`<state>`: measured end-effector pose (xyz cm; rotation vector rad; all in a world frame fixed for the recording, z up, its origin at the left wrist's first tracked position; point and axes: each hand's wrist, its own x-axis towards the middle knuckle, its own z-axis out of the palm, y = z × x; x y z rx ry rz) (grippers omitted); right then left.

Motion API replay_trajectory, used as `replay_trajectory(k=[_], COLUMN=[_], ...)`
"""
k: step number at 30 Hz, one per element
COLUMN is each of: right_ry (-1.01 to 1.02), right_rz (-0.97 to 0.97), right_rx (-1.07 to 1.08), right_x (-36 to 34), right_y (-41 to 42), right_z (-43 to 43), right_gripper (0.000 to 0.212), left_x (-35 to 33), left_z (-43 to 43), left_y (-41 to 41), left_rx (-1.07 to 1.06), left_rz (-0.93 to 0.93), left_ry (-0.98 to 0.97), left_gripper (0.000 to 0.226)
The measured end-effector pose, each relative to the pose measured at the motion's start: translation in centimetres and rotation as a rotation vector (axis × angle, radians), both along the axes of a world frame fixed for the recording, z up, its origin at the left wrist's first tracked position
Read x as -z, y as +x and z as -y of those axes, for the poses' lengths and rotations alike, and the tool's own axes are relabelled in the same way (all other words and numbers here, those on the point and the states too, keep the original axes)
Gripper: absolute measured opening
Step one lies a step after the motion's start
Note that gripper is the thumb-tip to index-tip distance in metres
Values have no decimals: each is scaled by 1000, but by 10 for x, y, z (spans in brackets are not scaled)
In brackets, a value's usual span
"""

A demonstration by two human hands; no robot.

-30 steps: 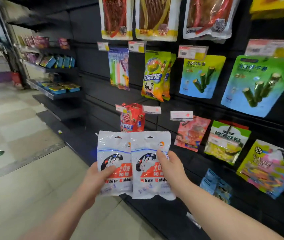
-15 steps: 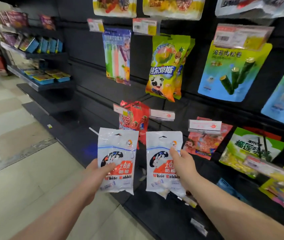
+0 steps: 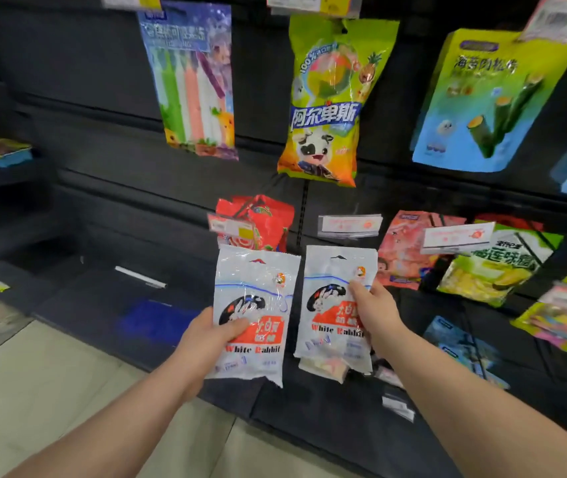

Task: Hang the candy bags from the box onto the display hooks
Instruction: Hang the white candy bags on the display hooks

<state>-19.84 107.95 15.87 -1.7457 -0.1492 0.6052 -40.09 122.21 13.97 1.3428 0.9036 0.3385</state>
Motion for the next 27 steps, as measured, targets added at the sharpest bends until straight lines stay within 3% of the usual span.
replay_trajectory(k=[7, 12, 27], right_ry=[18, 108, 150], right_rz=[-56, -52, -69], right_rx=[115, 199, 304], right_x=[3, 7, 16], right_y=[6, 12, 23], right_z=[-21, -30, -40], right_gripper=[33, 23, 26], left_x=[4, 6, 20], left_z=[-21, -27, -38], left_y=[19, 27, 35], left_rx=[79, 122, 171], left_rz=[-10, 6, 36], left_ry=[-28, -21, -45], left_gripper=[24, 21, 21])
